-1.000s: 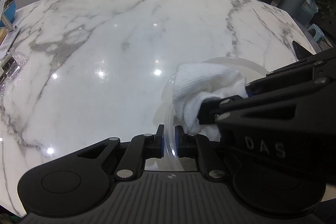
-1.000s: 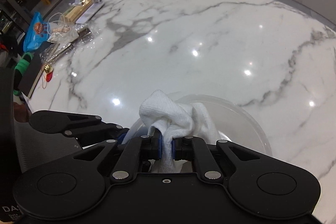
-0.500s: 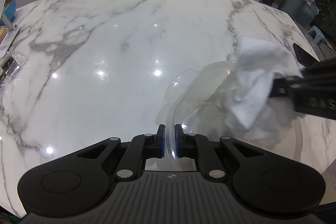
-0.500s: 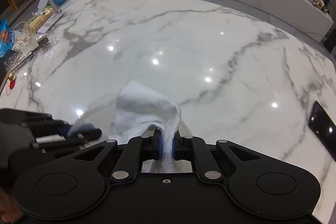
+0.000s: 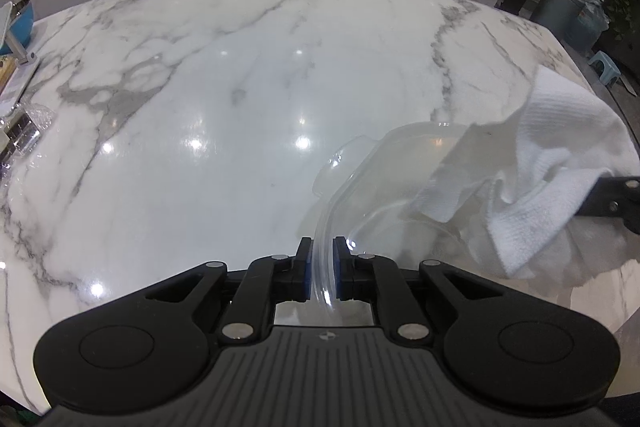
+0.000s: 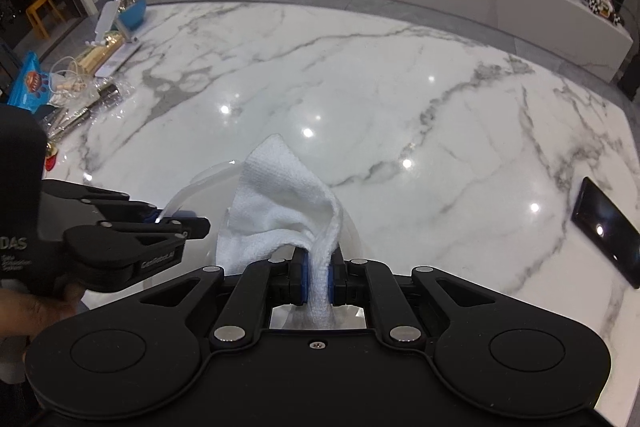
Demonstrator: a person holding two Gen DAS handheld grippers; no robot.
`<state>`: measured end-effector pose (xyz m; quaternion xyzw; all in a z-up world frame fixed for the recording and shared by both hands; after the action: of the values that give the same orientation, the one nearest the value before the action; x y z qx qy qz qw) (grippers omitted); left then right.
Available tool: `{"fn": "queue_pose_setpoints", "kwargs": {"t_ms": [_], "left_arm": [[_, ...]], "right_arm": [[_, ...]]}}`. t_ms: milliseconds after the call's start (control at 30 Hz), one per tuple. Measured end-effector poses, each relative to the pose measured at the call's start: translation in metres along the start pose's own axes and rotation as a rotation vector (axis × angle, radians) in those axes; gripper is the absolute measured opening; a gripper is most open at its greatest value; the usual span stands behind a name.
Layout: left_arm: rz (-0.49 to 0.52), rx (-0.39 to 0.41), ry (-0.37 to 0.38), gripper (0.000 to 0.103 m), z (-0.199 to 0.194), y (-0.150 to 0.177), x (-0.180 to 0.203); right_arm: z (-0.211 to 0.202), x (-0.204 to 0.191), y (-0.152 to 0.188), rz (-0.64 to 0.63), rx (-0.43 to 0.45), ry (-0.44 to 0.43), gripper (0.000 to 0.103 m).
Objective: Clean bowl
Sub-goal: 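Tilt the bowl with the left gripper while the right gripper wipes its outer wall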
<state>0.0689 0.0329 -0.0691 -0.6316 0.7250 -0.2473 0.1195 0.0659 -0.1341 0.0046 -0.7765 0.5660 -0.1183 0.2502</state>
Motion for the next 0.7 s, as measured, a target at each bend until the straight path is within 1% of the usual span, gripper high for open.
{"fn": "queue_pose_setpoints", "kwargs": {"t_ms": [33, 167, 267, 367, 433, 500, 567, 700], "left_arm": [[-0.007, 0.005, 0.009, 0.029, -0.002, -0.001, 0.0], [-0.016, 0.035, 0.028, 0.029, -0.011, -0.003, 0.001], [0.003, 0.069, 0.037, 0.031, -0.024, -0.005, 0.006], [0.068, 0.107, 0.033, 0.035, -0.041, -0.004, 0.019], [0.141, 0.127, 0.049, 0.037, -0.054, 0.0, 0.036], [0.175, 0.146, 0.059, 0.041, -0.061, 0.002, 0.046], [0.212, 0.165, 0.074, 0.043, -0.068, 0.005, 0.057], [0.295, 0.11, 0.125, 0.043, -0.062, 0.017, 0.075]], "right_arm": [[-0.003, 0.001, 0.001, 0.001, 0.006, 0.0, 0.007], [-0.014, 0.005, 0.002, 0.01, 0.034, 0.005, 0.007], [-0.024, 0.008, 0.0, 0.025, 0.064, 0.003, 0.007], [-0.034, 0.011, -0.003, 0.033, 0.089, 0.002, 0.007], [-0.039, 0.014, -0.002, 0.038, 0.099, 0.007, 0.007], [-0.042, 0.017, 0.001, 0.047, 0.104, 0.011, 0.007], [-0.045, 0.02, 0.005, 0.055, 0.107, 0.013, 0.007], [-0.051, 0.027, 0.011, 0.068, 0.112, 0.019, 0.007]]}}
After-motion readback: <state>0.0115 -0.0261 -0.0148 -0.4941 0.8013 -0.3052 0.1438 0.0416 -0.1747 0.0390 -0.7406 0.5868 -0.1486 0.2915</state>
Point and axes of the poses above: each gripper's, at about its wrist camera, not at the fingertips, and z roughly the way its jaws point, x to its right, y to its underside, the point moved 5 cm from there along z, roughly the way its jaws point, and after that the axes turned 3 degrees about x, right-handed, at the moved point
